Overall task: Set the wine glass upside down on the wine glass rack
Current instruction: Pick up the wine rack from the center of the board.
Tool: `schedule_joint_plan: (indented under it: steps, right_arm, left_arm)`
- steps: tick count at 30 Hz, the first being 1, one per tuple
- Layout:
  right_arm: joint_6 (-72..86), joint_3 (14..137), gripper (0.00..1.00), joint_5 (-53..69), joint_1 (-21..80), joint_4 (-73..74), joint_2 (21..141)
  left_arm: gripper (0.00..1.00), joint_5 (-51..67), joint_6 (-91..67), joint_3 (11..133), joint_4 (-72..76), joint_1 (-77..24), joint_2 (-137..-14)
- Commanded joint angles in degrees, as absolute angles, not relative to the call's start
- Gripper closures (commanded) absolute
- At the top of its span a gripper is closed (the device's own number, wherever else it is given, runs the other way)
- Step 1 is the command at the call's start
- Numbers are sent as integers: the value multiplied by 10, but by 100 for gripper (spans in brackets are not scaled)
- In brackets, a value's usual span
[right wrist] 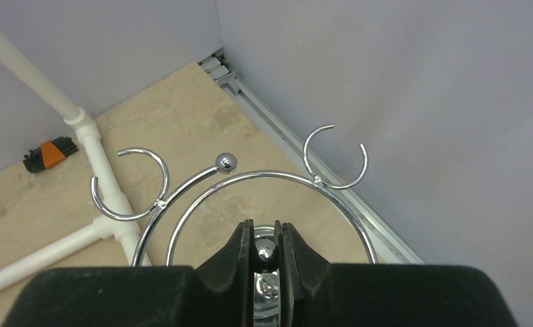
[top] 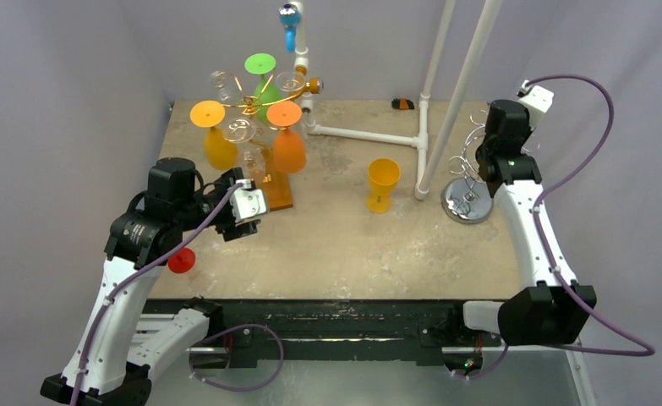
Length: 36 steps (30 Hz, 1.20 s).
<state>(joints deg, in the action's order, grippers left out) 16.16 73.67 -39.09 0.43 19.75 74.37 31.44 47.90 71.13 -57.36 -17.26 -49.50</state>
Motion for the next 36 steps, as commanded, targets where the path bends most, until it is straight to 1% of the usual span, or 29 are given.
schedule_joint_plan:
  steps: [1, 4, 6, 9, 12, 15, 21, 28, 31, 36]
  right_arm:
    - [143, 759, 100, -400, 2, 184, 668]
    - [141, 755, 100, -400, 2, 214, 642]
    - [144, 751, 100, -374, 3, 230, 624]
    - [152, 747, 100, -326, 2, 261, 600]
    - [157, 733, 100, -254, 3, 274, 577]
    - [157, 725, 100, -211, 27, 291, 564]
    - [167, 728, 100, -259, 158, 317, 553]
    - [196, 726, 100, -231, 209, 329, 539]
    - [202, 733, 100, -252, 230, 339, 542]
    - [205, 724, 100, -279, 231, 337, 532]
  left_arm:
    - [30, 319, 490, 719, -581, -171, -490]
    - [30, 321, 492, 719, -582, -171, -489]
    - [30, 322, 493, 721, -582, -171, -489]
    - [30, 325, 492, 723, -582, -171, -490]
    - [30, 326, 490, 727, -582, -171, -492]
    - [30, 328, 490, 731, -581, -171, -495]
    - [30, 328, 485, 745, -582, -171, -505]
    - [30, 330, 482, 752, -585, -171, -507]
    - [30, 332, 479, 756, -587, -171, -509]
    - [30, 331, 480, 758, -591, -171, -508]
